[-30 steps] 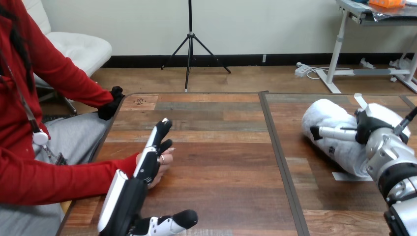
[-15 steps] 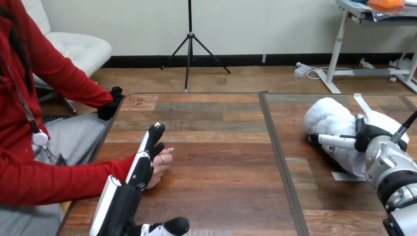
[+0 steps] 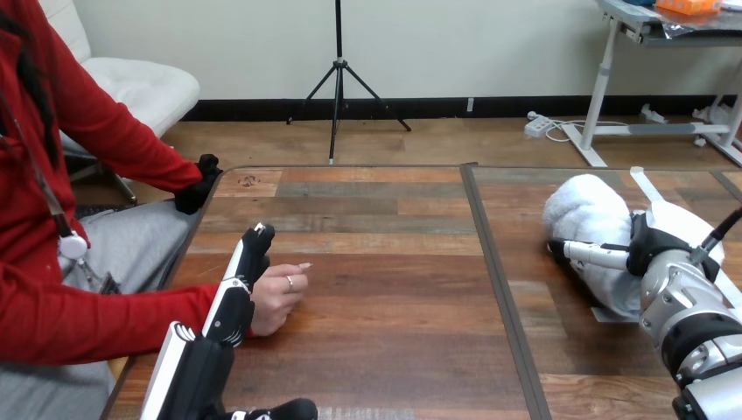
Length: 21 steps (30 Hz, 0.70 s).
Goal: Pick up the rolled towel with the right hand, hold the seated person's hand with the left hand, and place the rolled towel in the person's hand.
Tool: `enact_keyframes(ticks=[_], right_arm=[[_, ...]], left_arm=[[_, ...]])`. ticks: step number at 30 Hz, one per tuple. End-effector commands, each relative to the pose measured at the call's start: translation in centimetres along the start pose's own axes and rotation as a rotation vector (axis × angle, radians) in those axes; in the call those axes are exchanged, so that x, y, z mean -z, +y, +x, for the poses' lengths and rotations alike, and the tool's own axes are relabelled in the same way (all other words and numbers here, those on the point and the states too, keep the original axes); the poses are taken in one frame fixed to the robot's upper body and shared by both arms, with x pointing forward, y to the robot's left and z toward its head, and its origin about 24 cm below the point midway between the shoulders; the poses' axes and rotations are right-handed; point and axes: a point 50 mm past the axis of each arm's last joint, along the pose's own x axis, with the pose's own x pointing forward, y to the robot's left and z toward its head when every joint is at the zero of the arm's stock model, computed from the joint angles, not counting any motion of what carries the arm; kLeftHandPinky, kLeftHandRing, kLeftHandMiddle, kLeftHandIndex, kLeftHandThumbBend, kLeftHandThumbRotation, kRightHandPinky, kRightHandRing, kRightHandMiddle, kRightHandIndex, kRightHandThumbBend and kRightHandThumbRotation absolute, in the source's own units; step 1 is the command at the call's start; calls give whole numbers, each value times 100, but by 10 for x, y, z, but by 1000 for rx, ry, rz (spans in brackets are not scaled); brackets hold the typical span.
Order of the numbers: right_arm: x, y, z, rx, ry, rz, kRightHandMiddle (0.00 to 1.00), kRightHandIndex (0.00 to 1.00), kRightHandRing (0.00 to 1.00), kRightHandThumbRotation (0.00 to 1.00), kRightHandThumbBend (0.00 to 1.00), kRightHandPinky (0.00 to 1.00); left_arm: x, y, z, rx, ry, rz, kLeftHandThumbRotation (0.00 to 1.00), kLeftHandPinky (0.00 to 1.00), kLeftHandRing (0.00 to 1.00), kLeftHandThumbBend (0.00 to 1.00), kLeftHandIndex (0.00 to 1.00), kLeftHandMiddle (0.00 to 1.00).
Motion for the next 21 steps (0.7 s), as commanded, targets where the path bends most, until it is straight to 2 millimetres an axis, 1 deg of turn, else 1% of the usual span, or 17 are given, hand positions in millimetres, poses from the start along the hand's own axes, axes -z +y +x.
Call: enact_keyframes(ticks=[1, 7, 9, 12, 15, 16, 18, 21], right_arm=[[-5, 26, -6, -60, -5, 36, 94, 93, 93, 74, 100, 51], [-1, 31, -7, -54, 3, 42, 95, 94, 91, 69, 100, 50], [0, 32, -7, -50, 5, 40, 95, 94, 88, 66, 100, 49], [3, 35, -8, -38, 7, 36, 94, 93, 82, 61, 100, 46], [5, 37, -8, -25, -2, 35, 90, 90, 74, 53, 98, 42], [5, 38, -8, -21, -9, 38, 85, 87, 68, 44, 95, 40], [7, 40, -9, -17, -21, 64, 82, 85, 63, 38, 94, 38], [11, 43, -9, -18, -22, 130, 72, 79, 56, 25, 90, 36]], left_arm=[[-11, 7, 11, 7, -106, 18, 66, 100, 100, 100, 100, 100], [-14, 10, 9, -8, -123, 20, 65, 99, 100, 100, 100, 100], [-15, 11, 8, -11, -124, 15, 64, 98, 100, 100, 100, 100], [-16, 12, 6, -14, -121, 4, 63, 98, 100, 100, 100, 100], [-17, 13, 5, -16, -120, 0, 63, 98, 100, 100, 100, 100], [-17, 13, 4, -16, -122, 0, 62, 98, 100, 100, 100, 100], [-18, 14, 4, -15, -122, -2, 62, 98, 100, 100, 100, 100], [-20, 15, 3, -16, -120, -14, 61, 98, 100, 100, 100, 100]])
